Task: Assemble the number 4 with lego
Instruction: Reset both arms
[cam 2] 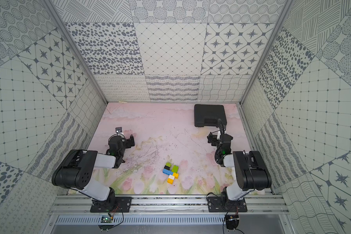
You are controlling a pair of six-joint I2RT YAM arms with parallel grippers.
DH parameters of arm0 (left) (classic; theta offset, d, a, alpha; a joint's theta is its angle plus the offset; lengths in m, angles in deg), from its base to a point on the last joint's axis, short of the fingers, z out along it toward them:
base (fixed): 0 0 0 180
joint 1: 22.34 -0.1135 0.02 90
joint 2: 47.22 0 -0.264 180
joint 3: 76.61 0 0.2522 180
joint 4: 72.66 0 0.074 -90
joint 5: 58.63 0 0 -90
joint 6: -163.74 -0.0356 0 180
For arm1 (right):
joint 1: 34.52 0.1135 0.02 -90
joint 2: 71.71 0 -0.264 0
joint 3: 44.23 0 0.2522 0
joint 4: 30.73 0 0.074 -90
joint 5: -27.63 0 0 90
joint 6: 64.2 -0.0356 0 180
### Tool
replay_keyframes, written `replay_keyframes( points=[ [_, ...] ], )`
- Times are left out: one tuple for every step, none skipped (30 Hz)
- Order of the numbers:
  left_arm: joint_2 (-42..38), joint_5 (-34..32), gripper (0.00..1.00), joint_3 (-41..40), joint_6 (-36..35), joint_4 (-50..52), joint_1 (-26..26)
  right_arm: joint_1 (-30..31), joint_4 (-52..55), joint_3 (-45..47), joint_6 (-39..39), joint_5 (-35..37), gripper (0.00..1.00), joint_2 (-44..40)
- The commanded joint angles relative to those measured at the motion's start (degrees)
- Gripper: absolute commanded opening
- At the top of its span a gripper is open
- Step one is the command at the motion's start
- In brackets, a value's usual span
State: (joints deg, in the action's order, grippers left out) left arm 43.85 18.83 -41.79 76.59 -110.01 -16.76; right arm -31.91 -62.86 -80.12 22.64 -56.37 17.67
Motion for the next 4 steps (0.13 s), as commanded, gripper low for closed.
replay_keyframes(
  points=[
    [-0.26,2.86,0.99,0.98,-1.51,-2.11,-0.42,0.38,-1.77,-1.36,0.98,0.22,0.99,-0.44],
    [-0.08,3.82,0.99,1.16,-1.45,-1.92,-0.82,0.38,-1.98,-1.31,1.08,0.16,0.99,-0.43],
    [-0.05,4.65,0.99,1.40,-1.47,-1.54,-1.23,0.38,-2.06,-1.33,1.05,0.19,0.99,-0.51],
    [-0.31,5.52,0.99,1.71,-0.94,-0.44,-1.71,0.45,-2.39,-1.07,1.09,0.10,0.99,-0.48]
  ],
)
